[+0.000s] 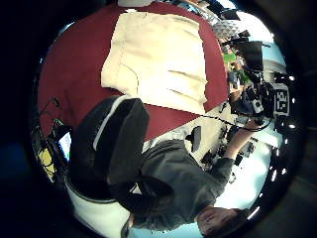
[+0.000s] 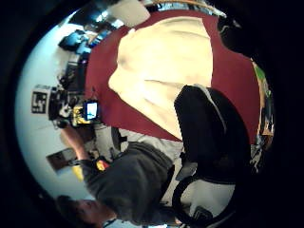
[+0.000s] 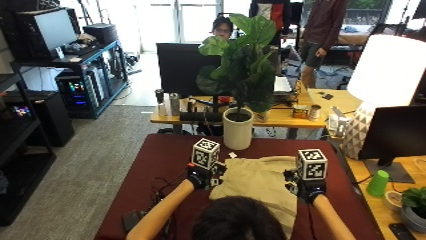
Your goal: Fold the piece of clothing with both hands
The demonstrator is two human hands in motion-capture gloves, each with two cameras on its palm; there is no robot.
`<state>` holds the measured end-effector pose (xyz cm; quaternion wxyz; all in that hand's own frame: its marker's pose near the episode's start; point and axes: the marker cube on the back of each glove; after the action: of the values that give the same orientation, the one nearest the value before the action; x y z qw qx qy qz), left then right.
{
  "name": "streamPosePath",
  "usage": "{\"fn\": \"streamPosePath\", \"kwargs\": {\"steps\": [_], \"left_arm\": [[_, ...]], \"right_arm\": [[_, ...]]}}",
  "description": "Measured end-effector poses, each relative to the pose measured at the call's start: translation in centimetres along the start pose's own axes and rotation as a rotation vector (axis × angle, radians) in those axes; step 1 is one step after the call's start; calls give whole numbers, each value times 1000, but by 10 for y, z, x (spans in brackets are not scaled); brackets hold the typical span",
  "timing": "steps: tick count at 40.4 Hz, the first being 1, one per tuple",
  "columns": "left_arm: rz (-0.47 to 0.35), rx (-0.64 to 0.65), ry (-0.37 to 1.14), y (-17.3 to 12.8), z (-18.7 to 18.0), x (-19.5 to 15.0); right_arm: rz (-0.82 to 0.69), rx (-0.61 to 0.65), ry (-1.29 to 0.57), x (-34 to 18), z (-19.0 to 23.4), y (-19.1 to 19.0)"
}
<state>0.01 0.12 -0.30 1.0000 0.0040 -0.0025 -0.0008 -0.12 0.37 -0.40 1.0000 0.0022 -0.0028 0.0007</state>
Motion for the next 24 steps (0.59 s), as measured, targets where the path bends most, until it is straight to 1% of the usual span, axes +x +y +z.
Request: {"fn": "streamPosePath", "kwargs": {"steps": [9, 14, 19, 22, 24], "left_arm": [[17, 7, -8, -3, -3, 1], [49, -31, -43, -12, 11, 2], [96, -111, -94, -21, 45, 7], [122, -167, -116, -26, 71, 12], [146, -204, -116, -22, 84, 19]], "right_arm": [[13, 34, -7, 2, -7, 2], [4, 34, -18, -2, 0, 3], [-42, 7, -57, -12, 32, 0], [-79, -40, -81, -24, 63, -2], [-102, -75, -93, -33, 86, -3]]}}
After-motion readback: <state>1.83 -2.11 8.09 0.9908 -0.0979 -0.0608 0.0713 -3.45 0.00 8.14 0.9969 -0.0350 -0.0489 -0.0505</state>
